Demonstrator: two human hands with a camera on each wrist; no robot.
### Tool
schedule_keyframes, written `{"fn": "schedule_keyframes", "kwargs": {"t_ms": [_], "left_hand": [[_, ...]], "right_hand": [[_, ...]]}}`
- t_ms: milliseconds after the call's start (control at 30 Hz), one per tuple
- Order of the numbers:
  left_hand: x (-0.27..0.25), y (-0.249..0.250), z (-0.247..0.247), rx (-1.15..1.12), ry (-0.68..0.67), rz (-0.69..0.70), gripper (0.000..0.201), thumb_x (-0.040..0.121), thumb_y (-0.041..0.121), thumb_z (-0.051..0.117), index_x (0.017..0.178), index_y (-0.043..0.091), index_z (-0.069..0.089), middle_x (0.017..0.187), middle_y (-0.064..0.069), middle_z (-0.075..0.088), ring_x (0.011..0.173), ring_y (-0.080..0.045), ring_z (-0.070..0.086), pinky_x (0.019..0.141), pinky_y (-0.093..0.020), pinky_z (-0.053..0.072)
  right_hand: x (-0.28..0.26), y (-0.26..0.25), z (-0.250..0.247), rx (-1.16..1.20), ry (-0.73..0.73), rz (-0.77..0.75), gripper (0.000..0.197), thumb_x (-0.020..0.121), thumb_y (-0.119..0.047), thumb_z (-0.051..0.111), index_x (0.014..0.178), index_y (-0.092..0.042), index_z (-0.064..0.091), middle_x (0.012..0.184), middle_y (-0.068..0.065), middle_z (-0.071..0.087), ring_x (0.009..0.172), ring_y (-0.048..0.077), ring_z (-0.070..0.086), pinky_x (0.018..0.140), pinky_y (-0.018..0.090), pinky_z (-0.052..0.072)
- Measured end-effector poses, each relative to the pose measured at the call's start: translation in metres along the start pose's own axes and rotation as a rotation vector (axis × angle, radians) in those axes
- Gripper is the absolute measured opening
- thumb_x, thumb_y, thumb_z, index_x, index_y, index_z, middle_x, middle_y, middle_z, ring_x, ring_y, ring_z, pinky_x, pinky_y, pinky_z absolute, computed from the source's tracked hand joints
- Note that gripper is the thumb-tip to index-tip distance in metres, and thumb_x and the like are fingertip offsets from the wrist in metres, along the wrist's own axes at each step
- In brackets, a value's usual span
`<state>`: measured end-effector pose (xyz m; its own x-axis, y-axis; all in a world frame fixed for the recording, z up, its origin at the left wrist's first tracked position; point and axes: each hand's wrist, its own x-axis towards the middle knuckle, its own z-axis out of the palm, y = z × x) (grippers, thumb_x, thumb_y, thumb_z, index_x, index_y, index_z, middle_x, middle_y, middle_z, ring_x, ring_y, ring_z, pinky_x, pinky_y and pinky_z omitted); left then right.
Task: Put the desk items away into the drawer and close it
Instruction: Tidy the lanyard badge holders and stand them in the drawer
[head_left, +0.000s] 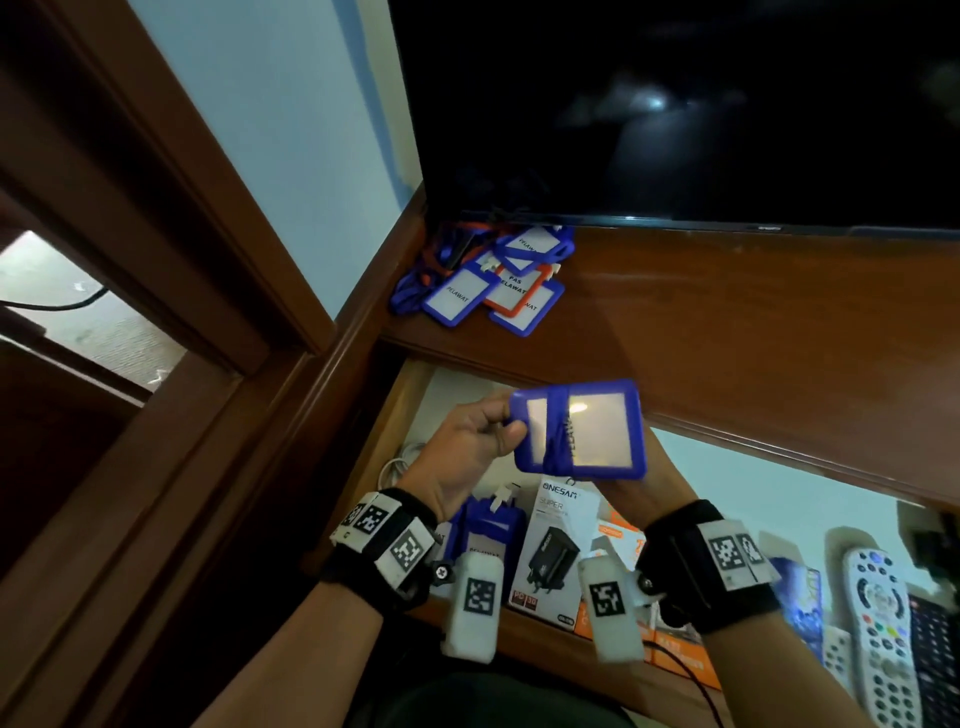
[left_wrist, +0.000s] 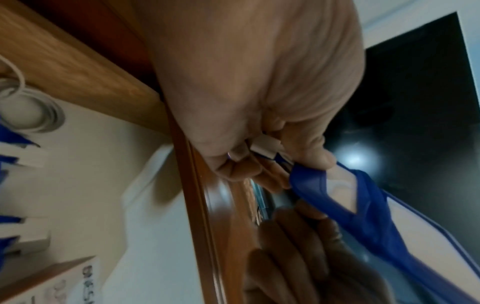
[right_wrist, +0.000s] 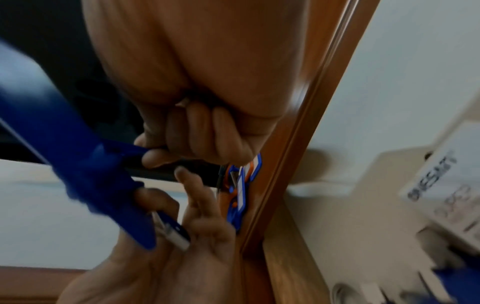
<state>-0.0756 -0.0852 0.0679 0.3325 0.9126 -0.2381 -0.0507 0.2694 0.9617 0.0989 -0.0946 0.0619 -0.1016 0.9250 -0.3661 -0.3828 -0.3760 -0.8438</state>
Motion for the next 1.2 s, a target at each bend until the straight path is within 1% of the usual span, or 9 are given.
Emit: {"fn": "schedule_keyframes", "kwargs": {"t_ms": [100,267,467,633,700,800,1000,1133,1200], "left_hand": [[0.0,0.002,-0.003,-0.066,0.024,0.039,0.028,0.081,0.012,0.054,0.105,0.0,0.063,0.12,-0.024,0.059,0.112,-0.032,0.055,0.102,-0.044,0.042],[0.0,-0.001,-0.02,-0.14,0.083,0.026,0.03,0.082,0.015,0.057,0.105,-0.001,0.065,0.108,-0.021,0.065,0.101,-0.028,0.059,0.097,-0.046,0.044],[0.006,0.005,-0.048,-0.142,0.107,-0.042,0.015,0.082,0.012,0.065,0.095,0.008,0.073,0.099,-0.02,0.067,0.096,-0.031,0.059,0.093,-0.047,0.046],[0.022,0.029,-0.08,0.153,0.054,-0.117,0.016,0.089,-0.003,0.057,0.099,0.001,0.068,0.096,-0.013,0.068,0.09,-0.02,0.063,0.085,-0.033,0.052],[0.034,0.034,-0.099,0.501,-0.046,-0.175,0.006,0.087,0.005,0.065,0.089,0.003,0.069,0.088,-0.003,0.068,0.084,-0.013,0.063,0.083,-0.032,0.05],[0.045,0.032,-0.114,1.015,-0.245,-0.268,0.018,0.083,0.015,0.068,0.072,0.003,0.061,0.071,-0.011,0.052,0.068,-0.018,0.05,0.064,-0.029,0.038],[0.051,0.008,-0.106,1.312,-0.435,-0.375,0.022,0.081,0.014,0.065,0.061,0.01,0.057,0.071,-0.006,0.058,0.067,-0.021,0.059,0.058,-0.03,0.046],[0.046,-0.013,-0.097,1.485,-0.568,-0.379,0.02,0.082,0.012,0.062,0.1,0.003,0.059,0.105,-0.015,0.056,0.094,-0.03,0.06,0.07,-0.033,0.047],[0.042,-0.024,-0.095,1.521,-0.611,-0.341,0.02,0.084,0.011,0.059,0.101,0.001,0.057,0.109,-0.018,0.056,0.097,-0.033,0.058,0.069,-0.033,0.044]], "right_hand": [[0.004,0.014,0.015,0.003,-0.061,-0.035,0.019,0.068,-0.03,0.079,0.065,-0.02,0.062,0.052,-0.002,0.05,0.042,0.006,0.043,0.041,0.018,0.037],[0.013,0.026,0.038,0.102,-0.117,0.067,0.028,0.097,-0.009,0.041,0.07,-0.014,0.047,0.051,-0.001,0.038,0.041,0.007,0.031,0.042,0.019,0.029],[0.028,0.037,0.048,-0.001,-0.232,0.153,0.011,0.083,-0.015,0.048,0.073,-0.013,0.05,0.051,0.0,0.042,0.043,0.01,0.033,0.045,0.021,0.031],[0.05,0.03,0.044,-0.072,0.0,0.137,0.012,0.08,-0.013,0.058,0.07,-0.018,0.064,0.053,0.001,0.055,0.044,0.013,0.046,0.042,0.022,0.036],[0.067,0.023,0.038,-0.168,0.118,0.124,0.021,0.088,-0.01,0.056,0.07,-0.013,0.067,0.055,0.001,0.057,0.051,0.019,0.047,0.044,0.024,0.037],[0.094,0.008,0.035,-0.356,0.178,0.093,0.022,0.091,-0.011,0.055,0.07,-0.008,0.063,0.054,0.005,0.047,0.05,0.018,0.037,0.042,0.023,0.032],[0.138,-0.007,0.067,-0.557,0.22,0.068,0.01,0.09,-0.01,0.058,0.091,-0.003,0.065,0.069,0.009,0.058,0.053,0.018,0.048,0.049,0.024,0.038],[0.171,0.001,0.095,-0.572,0.24,0.112,0.013,0.091,-0.015,0.06,0.098,-0.004,0.063,0.083,0.011,0.061,0.068,0.02,0.056,0.059,0.029,0.051],[0.187,0.008,0.101,-0.625,0.293,0.144,0.021,0.086,-0.023,0.066,0.096,-0.005,0.06,0.082,0.01,0.059,0.075,0.024,0.058,0.06,0.031,0.052]]}}
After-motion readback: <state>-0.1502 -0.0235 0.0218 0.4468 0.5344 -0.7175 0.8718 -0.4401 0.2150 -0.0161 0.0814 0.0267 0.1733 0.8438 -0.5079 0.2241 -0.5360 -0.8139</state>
